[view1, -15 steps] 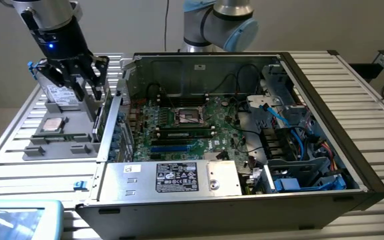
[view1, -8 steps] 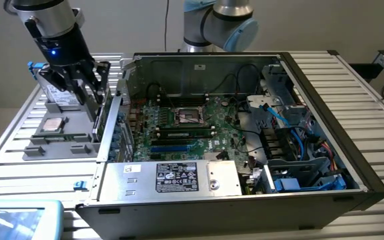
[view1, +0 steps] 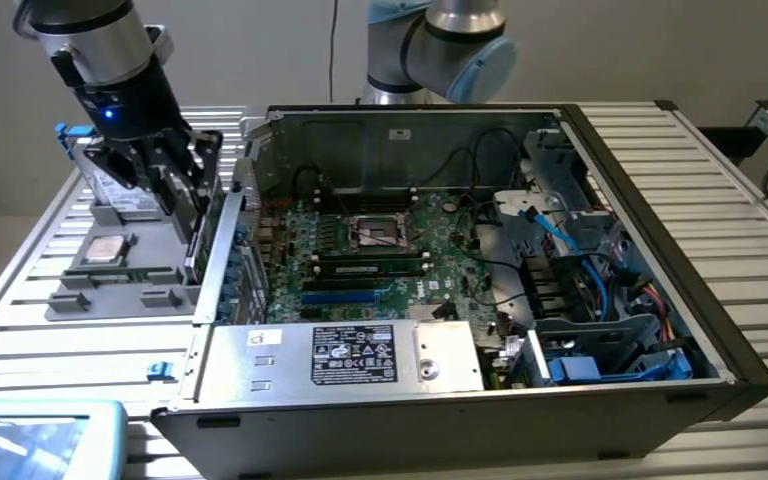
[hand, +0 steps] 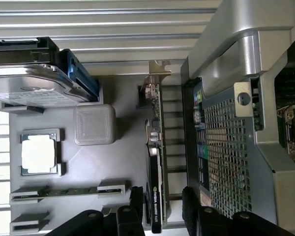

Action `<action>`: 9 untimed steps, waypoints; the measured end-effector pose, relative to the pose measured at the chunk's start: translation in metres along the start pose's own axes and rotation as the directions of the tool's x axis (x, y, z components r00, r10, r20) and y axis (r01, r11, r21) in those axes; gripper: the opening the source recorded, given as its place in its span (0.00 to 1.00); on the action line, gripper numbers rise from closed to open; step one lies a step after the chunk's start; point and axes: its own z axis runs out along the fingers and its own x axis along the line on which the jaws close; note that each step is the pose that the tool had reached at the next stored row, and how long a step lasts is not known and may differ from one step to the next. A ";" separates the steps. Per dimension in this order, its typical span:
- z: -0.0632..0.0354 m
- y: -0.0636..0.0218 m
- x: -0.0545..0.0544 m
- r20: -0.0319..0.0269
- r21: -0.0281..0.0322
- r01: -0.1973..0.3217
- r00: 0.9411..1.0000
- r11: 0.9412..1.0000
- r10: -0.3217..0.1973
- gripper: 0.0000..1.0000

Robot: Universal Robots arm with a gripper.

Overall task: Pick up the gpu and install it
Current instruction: 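Pick up the gpu and move the gpu toward the slot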

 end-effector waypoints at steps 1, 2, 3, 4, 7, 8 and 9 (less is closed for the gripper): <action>0.0014 -0.0001 0.001 0.001 0.000 -0.002 1.000 1.000 0.002 0.46; 0.0026 -0.0003 0.001 0.003 0.000 -0.004 1.000 1.000 0.004 0.46; 0.0038 -0.0004 0.002 0.004 0.000 -0.006 1.000 1.000 0.006 0.46; 0.0050 -0.0005 0.002 0.006 0.000 -0.008 1.000 1.000 0.008 0.46; 0.0088 -0.0009 0.004 0.010 0.000 -0.015 1.000 1.000 0.015 0.46; 0.0101 -0.0010 0.005 0.012 0.000 -0.017 1.000 1.000 0.017 0.46; 0.0113 -0.0011 0.005 0.013 0.000 -0.020 1.000 1.000 0.020 0.46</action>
